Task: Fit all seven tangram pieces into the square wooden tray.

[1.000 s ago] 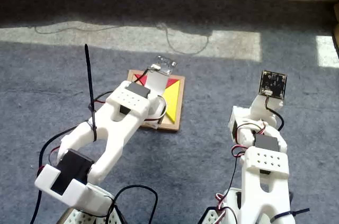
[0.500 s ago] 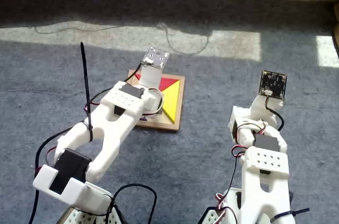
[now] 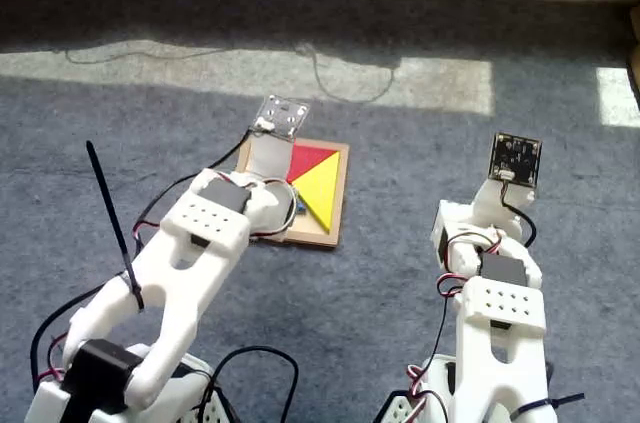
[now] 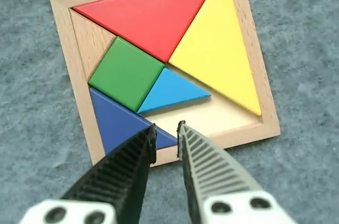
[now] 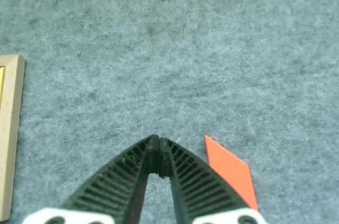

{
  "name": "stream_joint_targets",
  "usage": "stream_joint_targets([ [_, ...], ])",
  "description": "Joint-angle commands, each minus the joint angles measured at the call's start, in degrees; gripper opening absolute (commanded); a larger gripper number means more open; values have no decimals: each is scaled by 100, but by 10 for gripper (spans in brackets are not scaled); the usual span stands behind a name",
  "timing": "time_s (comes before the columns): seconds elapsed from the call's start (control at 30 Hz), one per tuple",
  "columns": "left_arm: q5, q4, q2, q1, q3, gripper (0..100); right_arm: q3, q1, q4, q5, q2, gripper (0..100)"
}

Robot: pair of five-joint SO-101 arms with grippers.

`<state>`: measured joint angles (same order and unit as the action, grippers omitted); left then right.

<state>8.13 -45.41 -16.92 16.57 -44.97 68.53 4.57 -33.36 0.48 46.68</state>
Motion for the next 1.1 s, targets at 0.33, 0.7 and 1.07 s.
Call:
stream_joint_targets([
  [0.33, 44, 1055, 1103, 418, 259, 88, -48, -40, 127, 79, 136, 10],
  [0.7, 9, -316, 1727, 409, 1692, 6, -48, -40, 127, 79, 136, 10],
  [1.07, -9, -281, -330, 330, 400, 7, -66, -40, -215, 79, 127, 159],
])
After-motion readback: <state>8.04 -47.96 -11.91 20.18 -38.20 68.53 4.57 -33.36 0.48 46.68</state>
